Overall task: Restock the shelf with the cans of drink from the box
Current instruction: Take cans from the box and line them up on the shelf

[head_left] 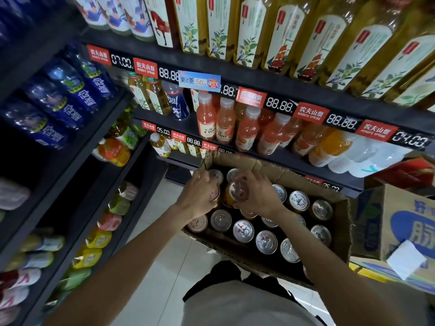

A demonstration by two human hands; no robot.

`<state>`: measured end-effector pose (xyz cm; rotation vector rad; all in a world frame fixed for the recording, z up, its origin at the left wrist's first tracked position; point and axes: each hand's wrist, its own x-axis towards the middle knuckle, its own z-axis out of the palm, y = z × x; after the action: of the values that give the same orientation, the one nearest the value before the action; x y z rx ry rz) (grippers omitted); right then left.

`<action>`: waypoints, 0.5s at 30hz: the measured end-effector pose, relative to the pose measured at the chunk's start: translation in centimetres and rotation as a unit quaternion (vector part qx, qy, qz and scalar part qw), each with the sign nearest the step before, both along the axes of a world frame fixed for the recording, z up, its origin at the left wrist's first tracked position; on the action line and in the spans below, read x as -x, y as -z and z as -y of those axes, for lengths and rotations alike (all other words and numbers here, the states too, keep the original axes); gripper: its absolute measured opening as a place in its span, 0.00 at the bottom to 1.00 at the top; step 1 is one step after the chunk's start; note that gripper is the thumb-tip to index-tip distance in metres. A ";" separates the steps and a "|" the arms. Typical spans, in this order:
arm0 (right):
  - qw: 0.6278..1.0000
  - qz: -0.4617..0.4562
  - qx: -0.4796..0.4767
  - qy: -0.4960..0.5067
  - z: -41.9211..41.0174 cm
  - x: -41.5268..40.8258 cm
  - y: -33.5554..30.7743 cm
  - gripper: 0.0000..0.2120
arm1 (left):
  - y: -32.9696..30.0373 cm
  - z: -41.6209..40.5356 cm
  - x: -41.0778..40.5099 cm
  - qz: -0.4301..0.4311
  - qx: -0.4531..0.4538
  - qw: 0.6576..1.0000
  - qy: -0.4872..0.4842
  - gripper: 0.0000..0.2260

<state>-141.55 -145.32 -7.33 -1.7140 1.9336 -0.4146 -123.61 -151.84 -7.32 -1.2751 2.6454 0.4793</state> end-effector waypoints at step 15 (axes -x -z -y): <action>0.807 0.520 0.094 0.265 -1.7 5.1 -17.3 0.07 | -17.1 2.4 3.5 -0.573 -0.175 0.791 -0.122 0.10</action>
<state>-146.65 -143.60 9.94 -0.6501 1.4493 -1.4334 -127.08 -154.21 9.75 -1.4509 2.8528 2.2933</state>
